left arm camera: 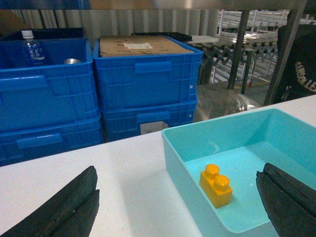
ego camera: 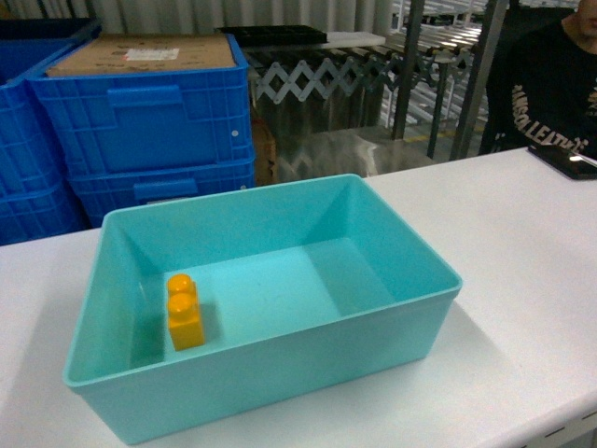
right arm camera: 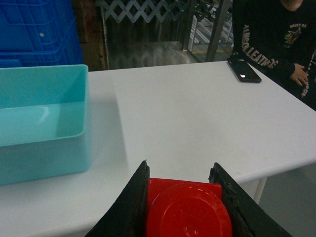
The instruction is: Pick red block from blue box to shelf
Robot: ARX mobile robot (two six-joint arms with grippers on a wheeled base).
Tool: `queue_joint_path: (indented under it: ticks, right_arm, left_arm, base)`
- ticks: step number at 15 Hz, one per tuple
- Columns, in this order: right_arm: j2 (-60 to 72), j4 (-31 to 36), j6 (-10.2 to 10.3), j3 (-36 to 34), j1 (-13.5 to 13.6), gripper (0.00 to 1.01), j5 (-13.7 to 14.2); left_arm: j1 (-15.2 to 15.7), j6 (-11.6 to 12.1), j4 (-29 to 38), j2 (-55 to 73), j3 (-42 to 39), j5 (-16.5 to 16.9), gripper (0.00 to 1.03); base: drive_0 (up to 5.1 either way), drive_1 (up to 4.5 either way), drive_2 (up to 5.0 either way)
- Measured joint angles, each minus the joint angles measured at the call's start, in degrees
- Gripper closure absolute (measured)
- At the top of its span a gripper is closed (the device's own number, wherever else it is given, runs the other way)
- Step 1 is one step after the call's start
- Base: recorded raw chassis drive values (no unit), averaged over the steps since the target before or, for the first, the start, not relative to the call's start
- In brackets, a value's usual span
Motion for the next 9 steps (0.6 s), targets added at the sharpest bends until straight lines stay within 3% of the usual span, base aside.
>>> queue_joint_path:
  ticks: [5, 9]
  right_arm:
    - [0.0, 0.0, 0.0, 0.0, 0.0, 0.72, 0.0]
    - [0.0, 0.0, 0.0, 0.0, 0.0, 0.72, 0.0]
  left_arm:
    - [0.0, 0.0, 0.0, 0.0, 0.0, 0.0, 0.05]
    - [0.0, 0.0, 0.0, 0.0, 0.0, 0.0, 0.05]
  base:
    - [0.0, 0.0, 0.0]
    - [-1.6, -1.58, -1.6]
